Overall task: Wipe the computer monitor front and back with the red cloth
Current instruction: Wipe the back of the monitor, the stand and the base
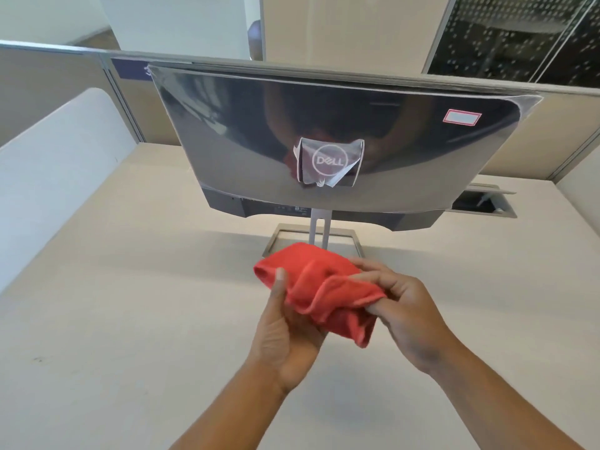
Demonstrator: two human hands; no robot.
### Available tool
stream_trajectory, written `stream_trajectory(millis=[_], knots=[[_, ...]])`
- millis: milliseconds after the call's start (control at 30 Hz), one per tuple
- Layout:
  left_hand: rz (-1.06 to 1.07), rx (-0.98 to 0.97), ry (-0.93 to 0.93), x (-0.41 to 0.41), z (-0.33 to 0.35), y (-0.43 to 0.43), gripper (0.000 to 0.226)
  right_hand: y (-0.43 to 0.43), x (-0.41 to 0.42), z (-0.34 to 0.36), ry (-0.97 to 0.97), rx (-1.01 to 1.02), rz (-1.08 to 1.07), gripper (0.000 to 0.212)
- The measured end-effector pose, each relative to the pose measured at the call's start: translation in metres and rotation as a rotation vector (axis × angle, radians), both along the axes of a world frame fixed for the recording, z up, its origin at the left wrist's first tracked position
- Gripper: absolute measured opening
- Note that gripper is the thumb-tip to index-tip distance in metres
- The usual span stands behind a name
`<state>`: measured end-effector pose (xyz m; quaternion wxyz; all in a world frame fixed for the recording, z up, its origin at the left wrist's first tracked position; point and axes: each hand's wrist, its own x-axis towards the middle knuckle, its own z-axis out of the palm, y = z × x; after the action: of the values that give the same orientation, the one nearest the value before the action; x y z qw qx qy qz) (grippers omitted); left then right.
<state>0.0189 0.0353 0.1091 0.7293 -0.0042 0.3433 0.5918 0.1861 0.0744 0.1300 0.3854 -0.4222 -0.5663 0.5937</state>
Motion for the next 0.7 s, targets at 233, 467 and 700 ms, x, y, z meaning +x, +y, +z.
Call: stream_trajectory(millis=[233, 467, 700], knots=[[-0.113, 0.065, 0.132, -0.01, 0.003, -0.001, 0.046, -0.007, 0.003, 0.021, -0.568, 0.678, 0.166, 0.026], [-0.254, 0.052, 0.043, -0.005, 0.012, -0.005, 0.044, -0.003, -0.033, 0.022, -1.053, 0.912, 0.393, 0.085], [-0.178, 0.071, -0.032, -0.019, -0.012, -0.009, 0.052, -0.012, -0.042, -0.013, -0.983, 0.816, 0.467, 0.069]])
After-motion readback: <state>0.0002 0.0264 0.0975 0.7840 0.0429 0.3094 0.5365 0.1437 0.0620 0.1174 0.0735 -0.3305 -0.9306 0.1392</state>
